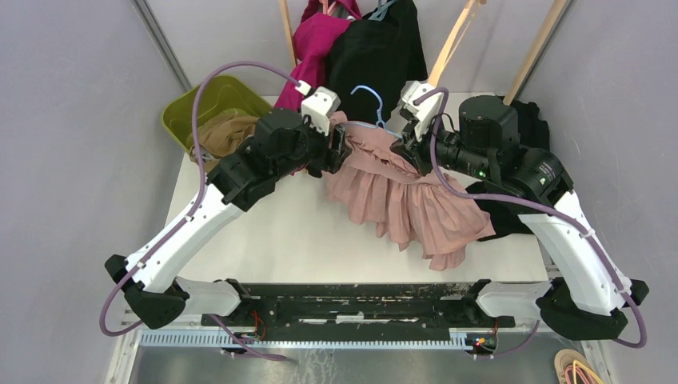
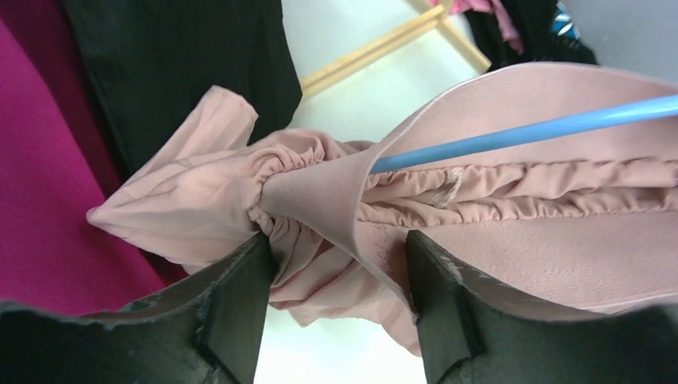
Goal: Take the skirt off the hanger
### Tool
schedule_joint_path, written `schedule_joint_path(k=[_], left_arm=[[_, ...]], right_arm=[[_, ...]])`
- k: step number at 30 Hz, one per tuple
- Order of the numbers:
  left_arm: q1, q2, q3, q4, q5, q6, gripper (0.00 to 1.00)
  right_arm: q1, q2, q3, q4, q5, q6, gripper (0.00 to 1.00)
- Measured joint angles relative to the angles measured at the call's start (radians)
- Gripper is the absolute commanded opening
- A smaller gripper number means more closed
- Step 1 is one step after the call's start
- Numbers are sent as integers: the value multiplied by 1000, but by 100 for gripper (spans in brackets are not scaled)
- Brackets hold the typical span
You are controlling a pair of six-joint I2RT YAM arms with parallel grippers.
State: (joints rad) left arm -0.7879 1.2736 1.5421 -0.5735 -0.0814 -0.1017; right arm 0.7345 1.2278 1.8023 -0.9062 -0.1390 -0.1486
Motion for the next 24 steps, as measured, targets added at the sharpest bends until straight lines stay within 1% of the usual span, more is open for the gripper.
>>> schedule_joint_path(k=[2,3,4,5,6,13,17,20,24], left_arm=[[0,3,-30,7,-13,-1,53],[-1,3,-43,11,-21,-2,43],[-2,3,-49,14,-25,-2,23],[-2,3,-53,23,-34,-5,6],[-4,3,-55,30,-44,-11,4],[-7,-10,-84,90,-103,-17,3],[-15,-38,-93,104,-186,-12,3],[-18,-50,-66,104,-252,12,3],[-19,-52,15,104,-324,57,3]], right_arm=[[5,0,0,-1,8,-4,1],[7,0,0,-2,11,-5,1],[10,0,0,-4,13,-6,1],[11,0,0,-8,14,-6,1],[12,0,0,-10,18,-6,1],[23,0,0,-8,32,-6,1],[23,0,0,-4,36,-6,1],[24,0,0,16,39,-6,1],[25,0,-8,40,43,-13,1]])
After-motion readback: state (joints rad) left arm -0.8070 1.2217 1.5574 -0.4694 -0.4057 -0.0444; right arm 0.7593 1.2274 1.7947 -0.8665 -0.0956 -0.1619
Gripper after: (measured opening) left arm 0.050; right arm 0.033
